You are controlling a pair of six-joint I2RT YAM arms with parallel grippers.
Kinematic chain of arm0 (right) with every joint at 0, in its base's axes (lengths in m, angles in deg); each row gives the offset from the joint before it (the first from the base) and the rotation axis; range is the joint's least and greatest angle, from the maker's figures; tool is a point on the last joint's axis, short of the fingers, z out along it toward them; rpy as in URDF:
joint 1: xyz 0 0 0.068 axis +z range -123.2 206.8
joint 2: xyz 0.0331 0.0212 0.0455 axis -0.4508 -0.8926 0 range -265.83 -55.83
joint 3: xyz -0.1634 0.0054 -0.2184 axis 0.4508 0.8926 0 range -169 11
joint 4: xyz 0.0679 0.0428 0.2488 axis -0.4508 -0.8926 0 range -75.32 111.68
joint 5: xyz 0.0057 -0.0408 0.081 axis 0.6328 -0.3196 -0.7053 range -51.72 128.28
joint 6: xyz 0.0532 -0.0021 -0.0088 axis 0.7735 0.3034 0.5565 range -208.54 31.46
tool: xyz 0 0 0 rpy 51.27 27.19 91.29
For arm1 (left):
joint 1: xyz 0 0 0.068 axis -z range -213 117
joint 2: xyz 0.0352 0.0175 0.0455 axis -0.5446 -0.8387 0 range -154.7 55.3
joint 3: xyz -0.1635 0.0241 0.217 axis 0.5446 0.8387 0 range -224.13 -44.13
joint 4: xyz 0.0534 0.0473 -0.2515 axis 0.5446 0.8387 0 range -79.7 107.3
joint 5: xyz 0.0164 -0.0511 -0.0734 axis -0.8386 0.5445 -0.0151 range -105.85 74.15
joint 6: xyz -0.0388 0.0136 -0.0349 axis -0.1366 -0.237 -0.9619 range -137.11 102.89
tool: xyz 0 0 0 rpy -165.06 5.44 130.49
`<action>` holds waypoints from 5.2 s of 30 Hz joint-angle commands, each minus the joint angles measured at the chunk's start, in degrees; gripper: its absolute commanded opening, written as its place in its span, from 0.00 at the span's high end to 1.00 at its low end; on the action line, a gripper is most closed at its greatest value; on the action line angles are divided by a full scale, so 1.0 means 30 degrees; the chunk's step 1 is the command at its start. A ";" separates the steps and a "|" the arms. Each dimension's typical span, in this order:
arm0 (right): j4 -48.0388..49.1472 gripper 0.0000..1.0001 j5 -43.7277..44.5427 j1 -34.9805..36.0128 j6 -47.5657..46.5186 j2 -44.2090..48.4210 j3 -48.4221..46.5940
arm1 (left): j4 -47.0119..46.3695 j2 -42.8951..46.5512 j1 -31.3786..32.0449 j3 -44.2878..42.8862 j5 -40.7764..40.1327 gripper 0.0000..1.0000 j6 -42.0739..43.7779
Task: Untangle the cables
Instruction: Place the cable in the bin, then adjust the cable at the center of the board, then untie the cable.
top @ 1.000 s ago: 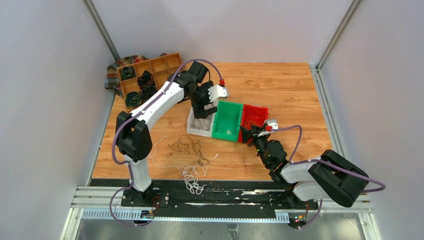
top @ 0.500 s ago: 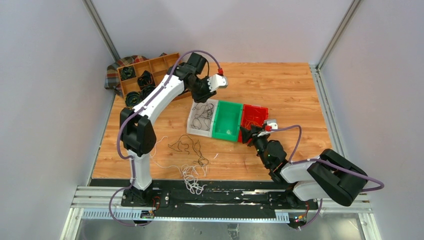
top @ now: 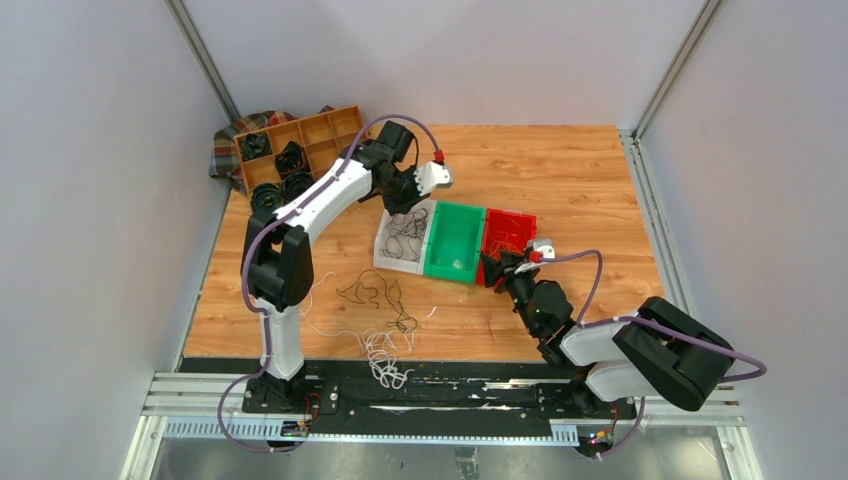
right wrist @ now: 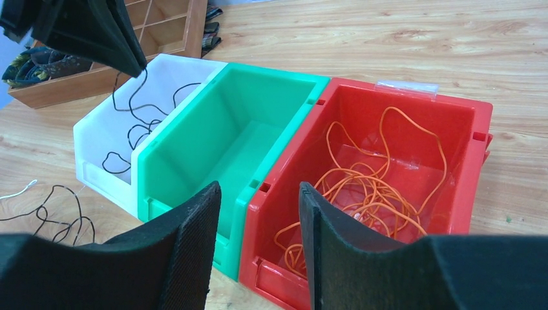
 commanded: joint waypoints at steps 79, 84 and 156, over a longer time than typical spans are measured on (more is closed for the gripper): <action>-2.5992 0.99 -0.9607 0.6313 -0.2753 -0.3363 -1.9342 | 0.3411 1.7116 -0.3545 0.9152 0.6700 0.02 -0.1127; -2.5544 0.99 -0.9602 0.6306 -0.1887 -0.3687 -1.9245 | 0.3411 1.7626 -0.3558 1.0697 0.8508 0.00 -0.1069; -2.7676 0.99 -1.9492 0.1049 -0.1899 0.3114 -1.8890 | -0.0022 1.7660 -0.3983 1.2173 0.2878 0.94 -0.1936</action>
